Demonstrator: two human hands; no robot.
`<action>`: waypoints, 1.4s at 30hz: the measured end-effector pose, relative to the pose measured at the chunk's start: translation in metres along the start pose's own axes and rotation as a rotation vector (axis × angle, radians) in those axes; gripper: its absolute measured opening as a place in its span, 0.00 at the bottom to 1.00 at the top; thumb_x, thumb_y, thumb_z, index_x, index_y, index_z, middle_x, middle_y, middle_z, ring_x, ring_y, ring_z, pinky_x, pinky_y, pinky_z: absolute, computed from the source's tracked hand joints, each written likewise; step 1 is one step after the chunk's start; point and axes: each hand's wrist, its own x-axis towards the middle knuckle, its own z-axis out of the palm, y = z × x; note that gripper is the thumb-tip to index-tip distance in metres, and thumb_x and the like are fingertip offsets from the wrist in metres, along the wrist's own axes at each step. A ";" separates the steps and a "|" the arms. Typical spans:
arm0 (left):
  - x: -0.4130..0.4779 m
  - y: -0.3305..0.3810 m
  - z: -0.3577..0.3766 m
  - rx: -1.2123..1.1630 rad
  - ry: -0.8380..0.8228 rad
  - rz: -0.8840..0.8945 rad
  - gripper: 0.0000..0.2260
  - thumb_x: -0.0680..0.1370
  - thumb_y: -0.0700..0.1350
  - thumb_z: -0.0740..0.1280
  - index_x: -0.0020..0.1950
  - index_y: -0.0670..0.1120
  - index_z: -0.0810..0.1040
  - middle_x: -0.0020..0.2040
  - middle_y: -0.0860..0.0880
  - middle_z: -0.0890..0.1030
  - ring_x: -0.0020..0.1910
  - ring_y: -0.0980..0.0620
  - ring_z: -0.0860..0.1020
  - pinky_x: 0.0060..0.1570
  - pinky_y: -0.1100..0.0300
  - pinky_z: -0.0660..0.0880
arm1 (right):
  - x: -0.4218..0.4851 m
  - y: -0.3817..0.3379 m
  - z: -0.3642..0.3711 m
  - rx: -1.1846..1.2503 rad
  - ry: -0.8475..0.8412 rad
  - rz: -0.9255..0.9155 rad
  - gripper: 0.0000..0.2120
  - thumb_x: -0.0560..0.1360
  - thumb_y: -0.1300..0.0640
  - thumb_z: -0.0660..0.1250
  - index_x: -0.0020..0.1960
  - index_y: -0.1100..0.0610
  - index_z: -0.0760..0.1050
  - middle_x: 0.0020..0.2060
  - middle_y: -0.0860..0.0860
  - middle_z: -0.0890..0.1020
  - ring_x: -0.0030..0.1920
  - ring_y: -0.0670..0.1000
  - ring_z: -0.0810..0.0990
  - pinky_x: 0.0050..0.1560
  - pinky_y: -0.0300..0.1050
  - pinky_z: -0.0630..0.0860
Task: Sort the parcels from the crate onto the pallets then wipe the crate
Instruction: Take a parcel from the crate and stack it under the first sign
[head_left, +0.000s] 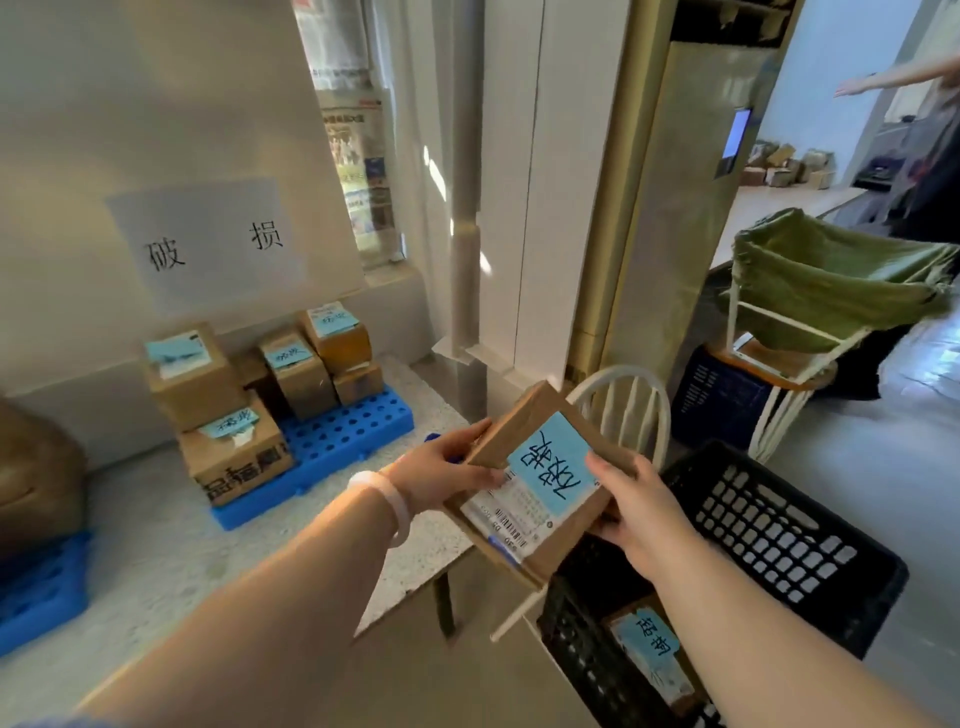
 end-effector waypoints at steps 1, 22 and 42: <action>-0.005 -0.006 -0.010 -0.009 0.066 0.004 0.35 0.72 0.48 0.76 0.76 0.62 0.64 0.60 0.53 0.81 0.54 0.49 0.83 0.58 0.46 0.78 | -0.001 0.004 0.010 0.020 0.008 -0.004 0.21 0.75 0.53 0.72 0.65 0.50 0.71 0.53 0.56 0.84 0.56 0.58 0.82 0.56 0.64 0.79; -0.079 -0.084 -0.162 -0.035 0.104 -0.122 0.51 0.69 0.46 0.79 0.77 0.69 0.47 0.66 0.52 0.76 0.56 0.49 0.81 0.58 0.43 0.78 | -0.027 0.063 0.183 -0.199 -0.188 0.006 0.27 0.76 0.50 0.71 0.71 0.45 0.65 0.52 0.54 0.84 0.56 0.55 0.81 0.59 0.58 0.77; -0.124 -0.159 -0.192 -0.341 0.422 -0.120 0.57 0.67 0.48 0.81 0.76 0.69 0.38 0.71 0.52 0.71 0.61 0.45 0.78 0.53 0.40 0.80 | -0.035 0.102 0.281 -0.585 -0.304 -0.049 0.35 0.73 0.47 0.73 0.74 0.37 0.59 0.61 0.42 0.75 0.59 0.48 0.76 0.61 0.51 0.76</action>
